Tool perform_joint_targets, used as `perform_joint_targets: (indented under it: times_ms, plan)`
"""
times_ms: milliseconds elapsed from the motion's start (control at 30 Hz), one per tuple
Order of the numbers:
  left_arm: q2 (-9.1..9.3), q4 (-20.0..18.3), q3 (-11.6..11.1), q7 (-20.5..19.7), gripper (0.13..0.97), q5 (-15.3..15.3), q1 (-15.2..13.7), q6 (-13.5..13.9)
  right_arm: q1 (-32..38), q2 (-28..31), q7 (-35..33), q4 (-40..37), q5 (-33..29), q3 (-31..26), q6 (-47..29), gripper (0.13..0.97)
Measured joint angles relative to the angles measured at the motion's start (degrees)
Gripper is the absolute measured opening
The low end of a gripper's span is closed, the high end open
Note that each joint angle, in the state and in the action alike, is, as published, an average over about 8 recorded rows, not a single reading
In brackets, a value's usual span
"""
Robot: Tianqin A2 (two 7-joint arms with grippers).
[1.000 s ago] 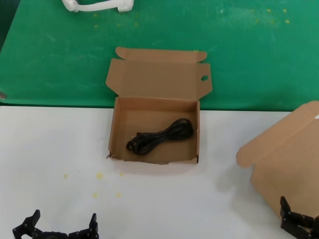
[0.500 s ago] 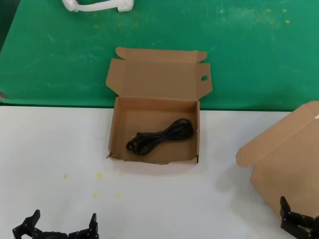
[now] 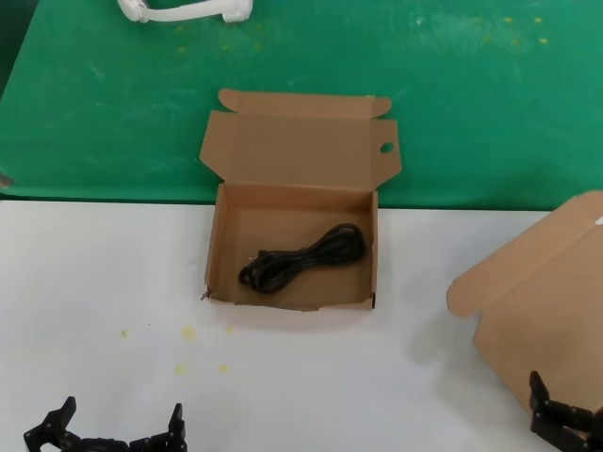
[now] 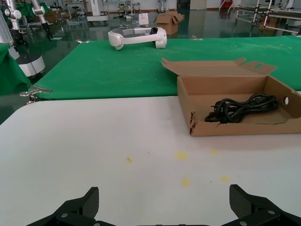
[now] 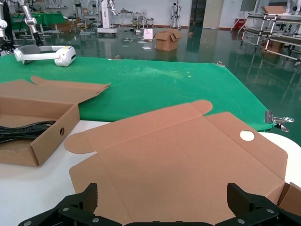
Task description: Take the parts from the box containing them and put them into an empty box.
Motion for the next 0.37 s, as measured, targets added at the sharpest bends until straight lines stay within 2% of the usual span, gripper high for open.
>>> perform_joint_targets:
  times_ms: [367]
  plan:
    - [0.00,0.00,0.00,0.00,0.966,0.00,0.00,0.00,0.00,0.00,0.00,0.00,0.00,0.00,0.00,0.966]
